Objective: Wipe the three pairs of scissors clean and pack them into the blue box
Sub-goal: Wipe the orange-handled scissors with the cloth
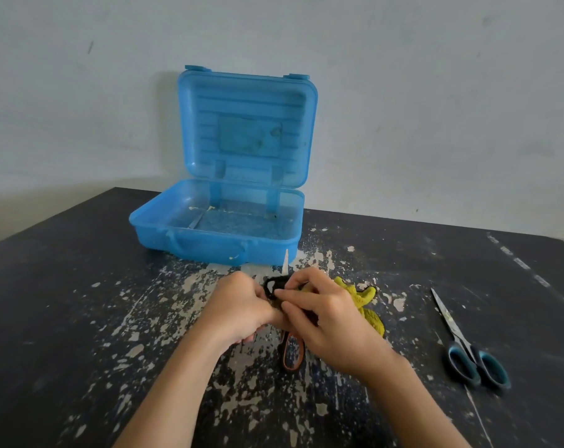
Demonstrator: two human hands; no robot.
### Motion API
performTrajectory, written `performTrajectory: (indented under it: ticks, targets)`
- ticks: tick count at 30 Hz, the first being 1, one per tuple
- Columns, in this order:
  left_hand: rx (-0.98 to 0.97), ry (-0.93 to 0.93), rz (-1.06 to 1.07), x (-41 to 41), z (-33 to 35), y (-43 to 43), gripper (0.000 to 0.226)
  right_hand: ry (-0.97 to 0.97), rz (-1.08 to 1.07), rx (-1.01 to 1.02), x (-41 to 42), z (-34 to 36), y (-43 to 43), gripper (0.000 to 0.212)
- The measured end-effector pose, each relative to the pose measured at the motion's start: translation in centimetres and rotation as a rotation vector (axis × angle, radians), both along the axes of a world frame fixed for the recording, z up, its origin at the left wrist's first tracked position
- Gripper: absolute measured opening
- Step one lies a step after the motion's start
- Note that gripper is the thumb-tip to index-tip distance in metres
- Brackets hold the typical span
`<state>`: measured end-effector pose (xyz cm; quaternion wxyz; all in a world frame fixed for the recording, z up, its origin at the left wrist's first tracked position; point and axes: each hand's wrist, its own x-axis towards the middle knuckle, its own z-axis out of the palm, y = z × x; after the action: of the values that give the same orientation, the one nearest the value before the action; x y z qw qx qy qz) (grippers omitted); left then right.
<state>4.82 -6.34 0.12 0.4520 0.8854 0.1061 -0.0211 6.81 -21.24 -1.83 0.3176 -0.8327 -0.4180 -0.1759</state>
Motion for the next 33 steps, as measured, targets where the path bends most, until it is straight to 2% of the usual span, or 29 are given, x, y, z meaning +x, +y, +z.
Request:
performTrajectory:
  ticks: [7, 10, 15, 19, 22, 24, 26, 29, 33]
  targets:
    - [0.153, -0.055, -0.078, -0.4, 0.4, -0.7, 0.033, -0.021, -0.084, -0.024, 0.2, -0.3, 0.3, 0.024]
    - [0.222, -0.083, -0.102, -0.6, 0.6, -0.8, 0.042, -0.025, -0.169, 0.007, 0.3, 0.2, 0.5, 0.026]
    - [0.276, -0.072, -0.211, -0.9, 0.5, -1.7, 0.059, -0.043, -0.35, 0.045, 2.6, 0.5, -0.9, 0.016]
    - [0.262, -0.048, -0.245, -1.1, 0.5, -1.8, 0.049, 0.062, -0.513, 0.058, 4.4, -0.2, -2.4, 0.022]
    - [0.217, -0.013, -0.233, -1.0, 0.6, -1.5, 0.048, 0.12, -0.62, 0.261, 4.1, 0.7, -3.1, 0.022]
    - [0.191, -0.003, -0.197, -0.8, 0.6, -1.3, 0.052, 0.112, -0.539, 0.345, 2.9, 2.1, -2.9, 0.019]
    - [0.186, 0.014, -0.159, -0.8, 0.7, -1.3, 0.058, 0.144, -0.35, 0.231, 1.4, 2.9, -2.1, 0.018]
    - [0.242, 0.028, -0.141, -0.9, 0.9, -1.4, 0.049, 0.138, -0.15, -0.077, -0.4, 2.4, -0.3, 0.018]
    - [0.325, 0.002, -0.146, -1.0, 0.9, -1.6, 0.042, 0.052, -0.176, -0.195, -0.2, 1.9, 0.6, 0.02]
